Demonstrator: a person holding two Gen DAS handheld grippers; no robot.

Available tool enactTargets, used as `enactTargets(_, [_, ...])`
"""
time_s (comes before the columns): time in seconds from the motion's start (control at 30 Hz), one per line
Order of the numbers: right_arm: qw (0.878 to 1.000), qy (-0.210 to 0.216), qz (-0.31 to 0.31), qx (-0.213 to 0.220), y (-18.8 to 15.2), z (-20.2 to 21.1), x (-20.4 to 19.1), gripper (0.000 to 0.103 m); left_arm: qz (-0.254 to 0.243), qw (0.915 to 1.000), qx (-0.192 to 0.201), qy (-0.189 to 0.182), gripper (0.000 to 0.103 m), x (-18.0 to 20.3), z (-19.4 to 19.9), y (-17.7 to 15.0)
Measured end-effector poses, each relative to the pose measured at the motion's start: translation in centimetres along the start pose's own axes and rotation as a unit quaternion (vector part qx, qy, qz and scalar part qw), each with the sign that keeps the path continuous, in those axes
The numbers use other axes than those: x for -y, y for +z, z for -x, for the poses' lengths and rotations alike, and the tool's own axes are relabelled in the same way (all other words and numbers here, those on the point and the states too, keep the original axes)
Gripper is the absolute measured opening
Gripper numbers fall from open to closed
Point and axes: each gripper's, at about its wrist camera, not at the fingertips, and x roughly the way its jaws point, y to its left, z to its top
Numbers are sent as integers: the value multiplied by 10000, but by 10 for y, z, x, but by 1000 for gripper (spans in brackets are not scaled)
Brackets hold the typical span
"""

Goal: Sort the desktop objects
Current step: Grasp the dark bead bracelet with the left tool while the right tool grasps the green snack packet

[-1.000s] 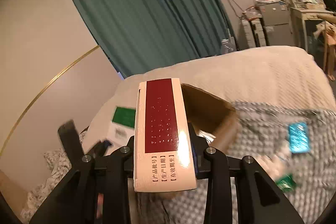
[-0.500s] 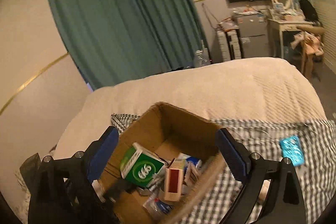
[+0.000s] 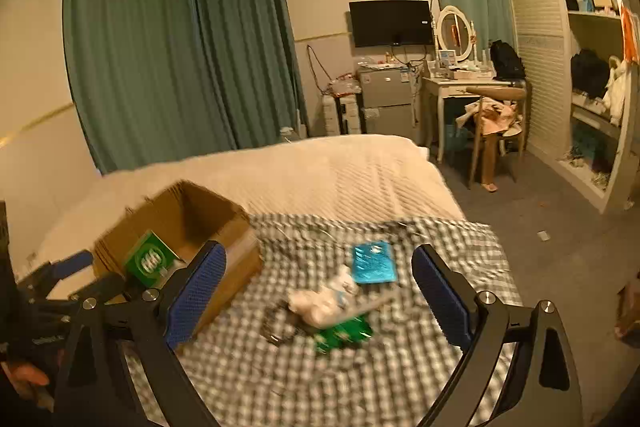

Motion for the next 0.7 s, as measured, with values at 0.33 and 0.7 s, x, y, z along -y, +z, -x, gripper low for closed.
enactTargets(0.33, [9957, 80, -698, -609, -82, -59, 45, 100, -308, 9956, -779, -429, 103, 46, -73, -71])
enactTargets(0.7, [9850, 230, -378, -1668, -123, -144, 64, 99, -202, 9841, -1763, -77, 103, 45, -165, -123])
